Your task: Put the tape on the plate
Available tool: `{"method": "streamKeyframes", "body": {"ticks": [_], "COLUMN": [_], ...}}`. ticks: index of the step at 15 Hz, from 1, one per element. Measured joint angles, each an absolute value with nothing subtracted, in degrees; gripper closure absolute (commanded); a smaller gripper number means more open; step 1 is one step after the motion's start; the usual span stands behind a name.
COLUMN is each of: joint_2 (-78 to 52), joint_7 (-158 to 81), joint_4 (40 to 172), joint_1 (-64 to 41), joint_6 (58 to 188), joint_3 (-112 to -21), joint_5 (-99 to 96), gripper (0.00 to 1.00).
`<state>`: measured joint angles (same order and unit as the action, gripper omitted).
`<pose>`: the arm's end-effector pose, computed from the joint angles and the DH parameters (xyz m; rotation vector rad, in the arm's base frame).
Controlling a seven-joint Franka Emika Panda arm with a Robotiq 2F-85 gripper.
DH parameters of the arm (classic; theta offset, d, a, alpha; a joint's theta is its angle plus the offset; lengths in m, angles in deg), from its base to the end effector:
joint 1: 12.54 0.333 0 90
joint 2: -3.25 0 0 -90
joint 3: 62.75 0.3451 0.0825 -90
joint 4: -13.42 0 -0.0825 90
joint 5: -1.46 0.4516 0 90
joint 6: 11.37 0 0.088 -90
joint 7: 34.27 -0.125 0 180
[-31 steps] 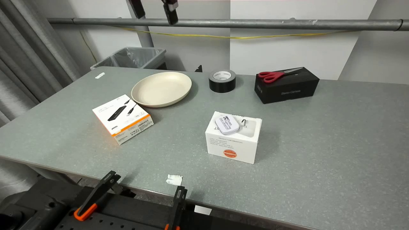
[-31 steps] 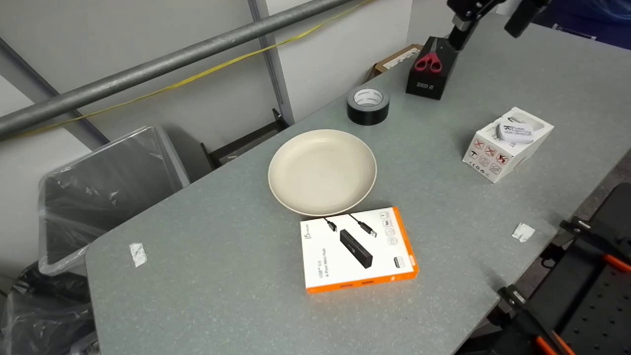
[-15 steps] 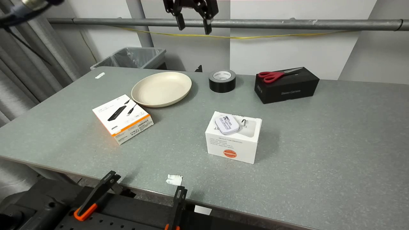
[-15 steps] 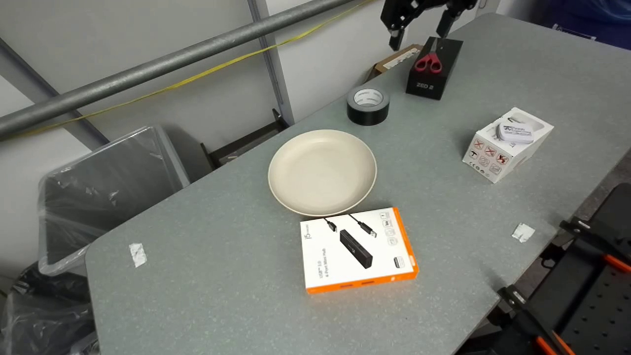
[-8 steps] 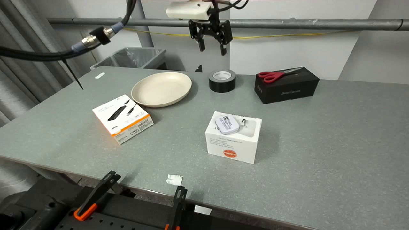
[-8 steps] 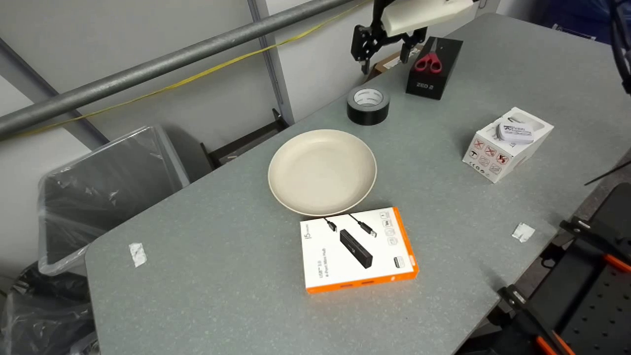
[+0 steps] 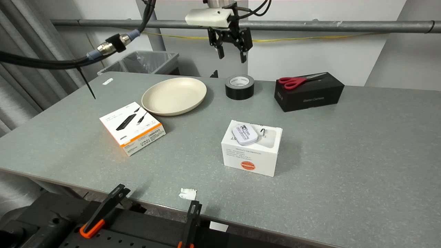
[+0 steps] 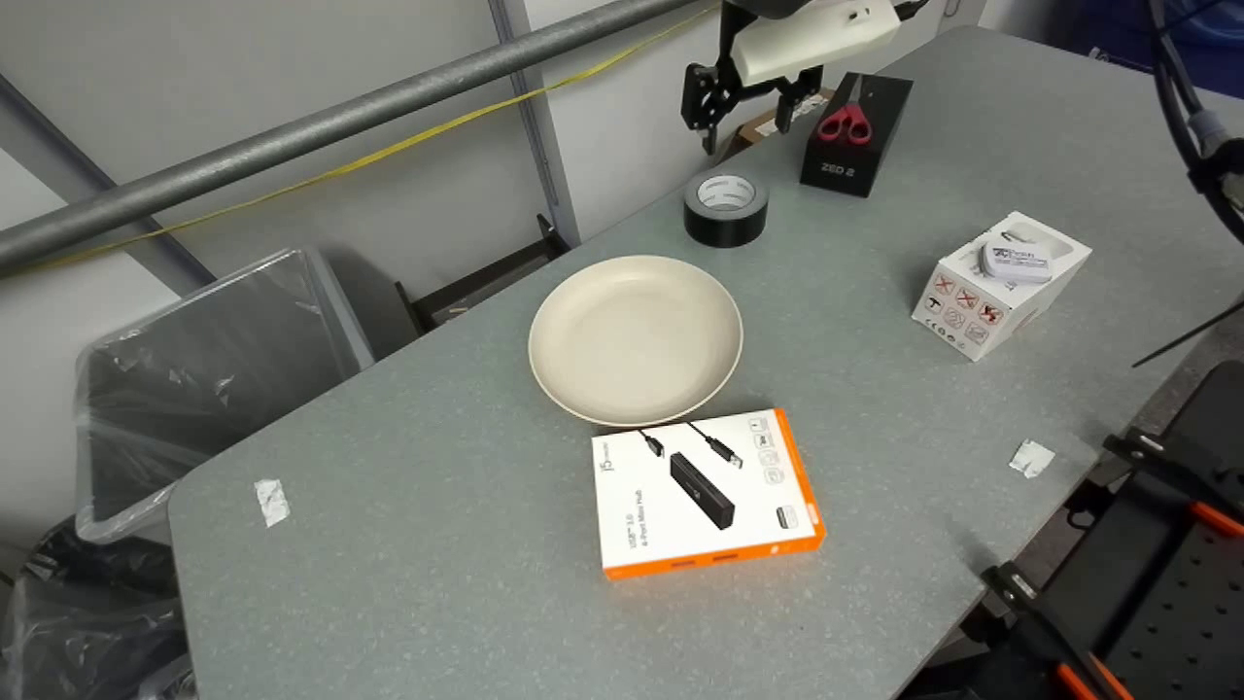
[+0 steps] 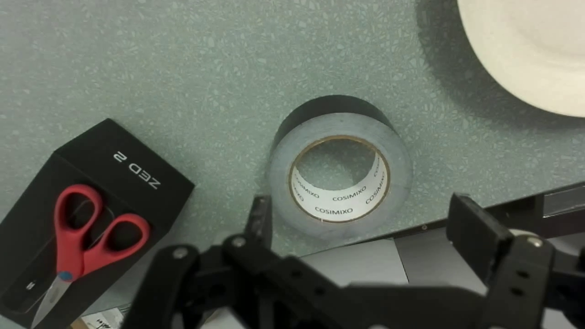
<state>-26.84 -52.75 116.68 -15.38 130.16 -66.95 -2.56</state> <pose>0.7293 -0.0872 0.2300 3.0087 -0.5803 0.2318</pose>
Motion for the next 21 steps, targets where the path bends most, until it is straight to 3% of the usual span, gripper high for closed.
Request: {"method": "streamKeyframes", "body": {"ticks": [10,11,12,15,21], "joint_2": [-38.0,-39.5,-41.0,-45.1,-50.7], "joint_7": [-52.8,-52.8,-52.8,-53.0,-53.5], "joint_4": [107.5,106.0,104.4,99.7,91.8], "joint_1": [-14.0,-14.0,-13.9,-13.8,-13.3], "joint_6": [129.9,129.3,128.5,126.0,121.9], "joint_3": [-66.6,-66.6,-66.6,-66.8,-66.9], "joint_5": [0.5,0.7,0.9,0.9,0.9], "gripper": [0.00,0.07,0.28,0.40,0.86]}}
